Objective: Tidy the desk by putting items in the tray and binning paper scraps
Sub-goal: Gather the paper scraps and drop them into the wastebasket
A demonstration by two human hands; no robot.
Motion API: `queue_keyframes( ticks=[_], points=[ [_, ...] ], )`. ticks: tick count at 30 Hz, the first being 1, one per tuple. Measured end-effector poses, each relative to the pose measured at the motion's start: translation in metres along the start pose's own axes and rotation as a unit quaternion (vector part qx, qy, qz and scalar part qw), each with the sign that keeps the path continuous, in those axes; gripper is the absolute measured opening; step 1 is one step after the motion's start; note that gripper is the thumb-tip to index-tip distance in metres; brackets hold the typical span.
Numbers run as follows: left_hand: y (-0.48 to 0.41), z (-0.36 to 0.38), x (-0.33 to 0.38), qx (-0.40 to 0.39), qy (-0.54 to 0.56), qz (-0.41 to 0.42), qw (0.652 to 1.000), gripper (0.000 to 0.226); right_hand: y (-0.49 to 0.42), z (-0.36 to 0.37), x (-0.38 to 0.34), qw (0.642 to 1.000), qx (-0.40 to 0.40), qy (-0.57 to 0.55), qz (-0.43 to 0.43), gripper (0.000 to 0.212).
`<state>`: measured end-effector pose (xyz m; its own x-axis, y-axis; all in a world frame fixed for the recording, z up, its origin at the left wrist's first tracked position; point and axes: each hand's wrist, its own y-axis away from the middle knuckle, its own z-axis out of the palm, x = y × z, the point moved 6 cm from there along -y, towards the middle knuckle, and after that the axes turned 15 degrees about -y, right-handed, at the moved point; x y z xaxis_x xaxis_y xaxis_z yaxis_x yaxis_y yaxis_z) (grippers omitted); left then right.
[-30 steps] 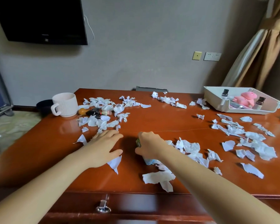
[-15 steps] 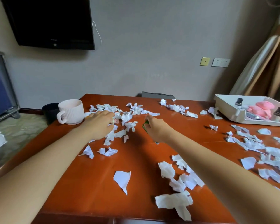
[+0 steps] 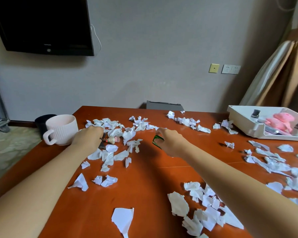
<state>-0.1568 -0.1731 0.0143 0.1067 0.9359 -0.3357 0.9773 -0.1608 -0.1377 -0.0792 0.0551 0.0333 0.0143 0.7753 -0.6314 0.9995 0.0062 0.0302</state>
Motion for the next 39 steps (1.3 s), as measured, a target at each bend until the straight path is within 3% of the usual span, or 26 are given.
queue_keyframes(
  ticks=[8, 15, 24, 31, 39],
  points=[
    [0.003, -0.016, 0.004, 0.023, -0.013, -0.011, 1.000, 0.023, 0.001, -0.011, 0.003, 1.000, 0.017, 0.003, 0.006, 0.032],
    [0.013, -0.054, 0.001, 0.104, -0.003, -0.001, 0.995, 0.011, 0.008, -0.027, -0.002, 0.999, 0.040, 0.015, -0.012, 0.033],
    [0.032, -0.128, 0.024, 0.196, 0.107, 0.053, 0.973, 0.008, 0.028, -0.064, -0.007, 0.997, 0.062, 0.014, -0.044, 0.028],
    [0.048, -0.170, 0.079, 0.172, 0.230, 0.137, 0.948, 0.009, 0.047, -0.106, 0.010, 0.996, 0.081, 0.019, -0.026, 0.033],
    [0.060, -0.216, 0.163, 0.171, 0.270, 0.215, 0.923, 0.009, 0.083, -0.167, 0.060, 0.992, 0.108, 0.071, 0.011, 0.033]
  ],
)
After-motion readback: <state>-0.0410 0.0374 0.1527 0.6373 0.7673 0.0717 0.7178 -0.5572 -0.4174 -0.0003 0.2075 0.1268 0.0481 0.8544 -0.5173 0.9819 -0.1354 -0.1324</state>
